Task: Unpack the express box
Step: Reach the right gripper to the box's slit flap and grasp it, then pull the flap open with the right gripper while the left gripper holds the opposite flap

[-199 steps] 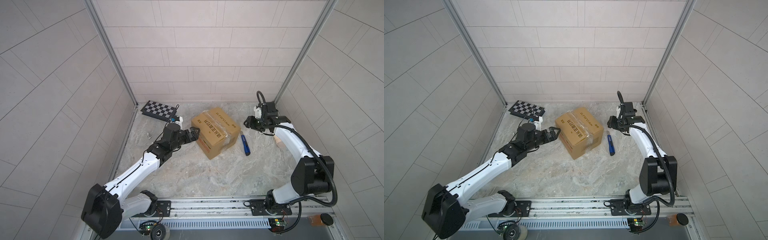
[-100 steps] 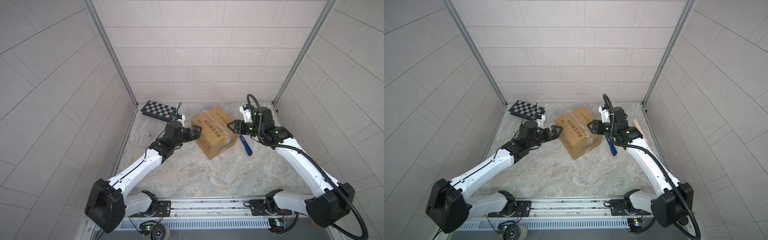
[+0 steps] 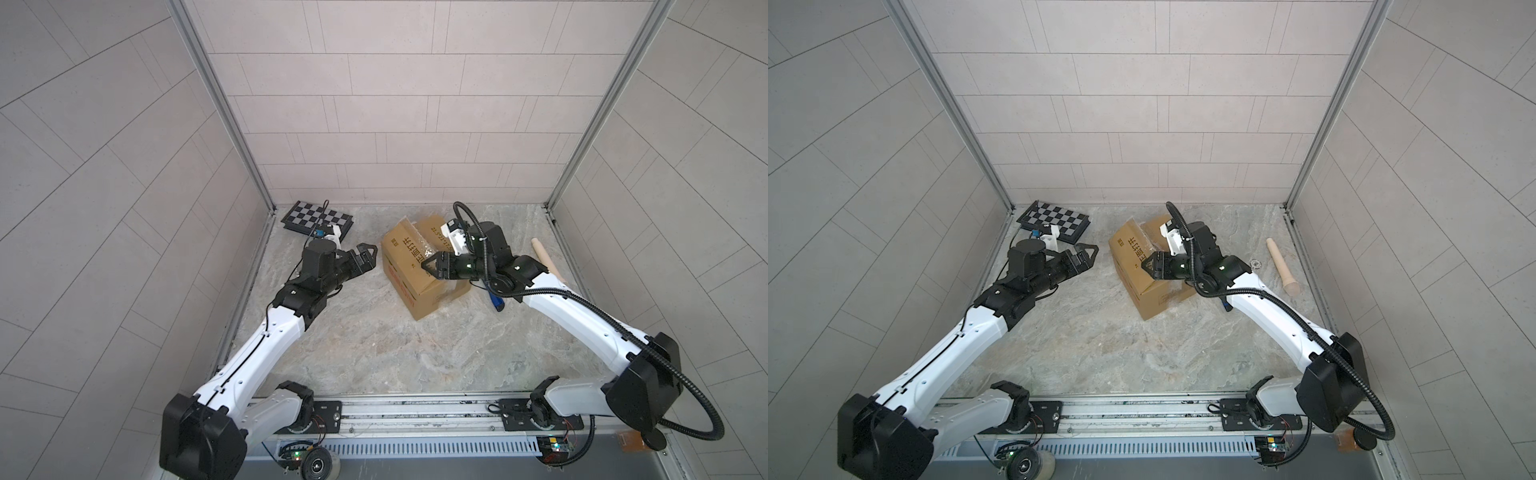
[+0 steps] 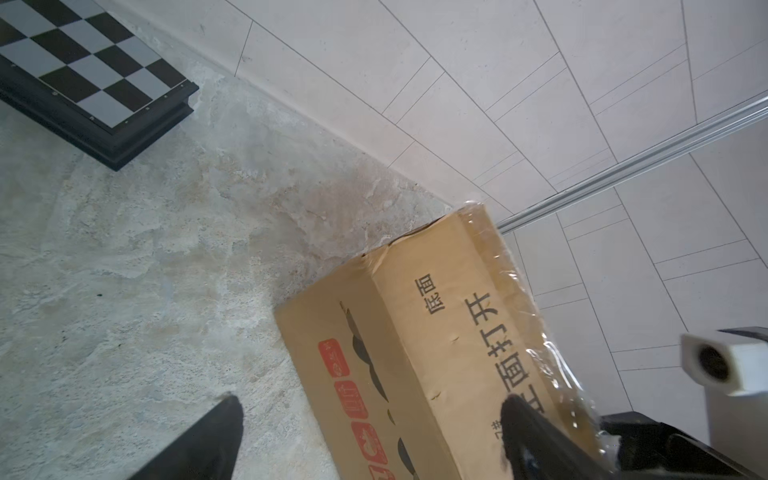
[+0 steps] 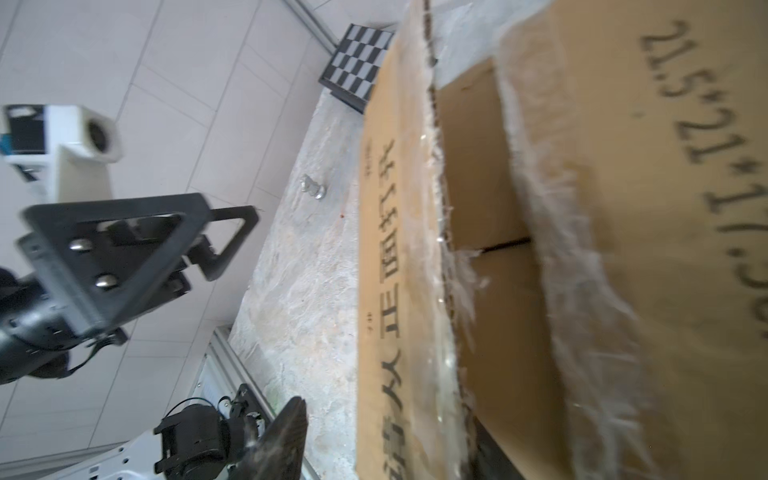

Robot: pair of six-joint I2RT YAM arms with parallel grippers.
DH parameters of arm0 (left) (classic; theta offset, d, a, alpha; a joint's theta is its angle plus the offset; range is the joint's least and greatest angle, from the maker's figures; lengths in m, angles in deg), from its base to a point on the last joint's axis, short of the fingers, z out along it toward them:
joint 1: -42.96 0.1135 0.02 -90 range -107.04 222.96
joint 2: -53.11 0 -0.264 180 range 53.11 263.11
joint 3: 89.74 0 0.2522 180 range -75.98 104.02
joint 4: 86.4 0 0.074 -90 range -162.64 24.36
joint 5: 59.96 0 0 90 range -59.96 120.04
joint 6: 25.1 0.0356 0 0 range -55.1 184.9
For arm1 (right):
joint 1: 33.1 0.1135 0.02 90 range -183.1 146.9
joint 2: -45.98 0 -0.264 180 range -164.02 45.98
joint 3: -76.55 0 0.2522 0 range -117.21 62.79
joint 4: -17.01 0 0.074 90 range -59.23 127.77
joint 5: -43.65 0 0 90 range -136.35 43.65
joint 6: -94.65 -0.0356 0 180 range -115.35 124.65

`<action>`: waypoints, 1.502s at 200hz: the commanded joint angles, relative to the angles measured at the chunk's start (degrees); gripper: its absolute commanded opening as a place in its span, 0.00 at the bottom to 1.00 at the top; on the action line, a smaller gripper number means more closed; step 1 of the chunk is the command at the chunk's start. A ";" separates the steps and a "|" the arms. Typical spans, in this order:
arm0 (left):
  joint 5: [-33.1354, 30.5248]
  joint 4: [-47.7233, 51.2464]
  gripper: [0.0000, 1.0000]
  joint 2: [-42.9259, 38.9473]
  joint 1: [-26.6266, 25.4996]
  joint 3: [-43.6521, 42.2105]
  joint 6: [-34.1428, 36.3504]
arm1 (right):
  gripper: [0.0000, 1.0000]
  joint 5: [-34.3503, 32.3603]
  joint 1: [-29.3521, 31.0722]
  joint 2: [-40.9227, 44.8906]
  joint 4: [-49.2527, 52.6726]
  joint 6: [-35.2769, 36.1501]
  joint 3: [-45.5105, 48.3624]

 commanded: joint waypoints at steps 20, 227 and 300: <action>2.68 2.20 1.00 0.09 0.42 2.63 1.22 | 0.57 0.13 6.08 -1.86 -6.14 -2.89 -3.38; 6.89 0.66 0.34 4.76 1.15 -2.94 2.11 | 0.62 -39.84 15.32 -0.06 26.27 16.94 -19.96; 7.87 1.82 0.00 5.55 1.17 -0.31 4.22 | 0.60 -53.04 16.35 -19.17 37.49 27.33 -33.00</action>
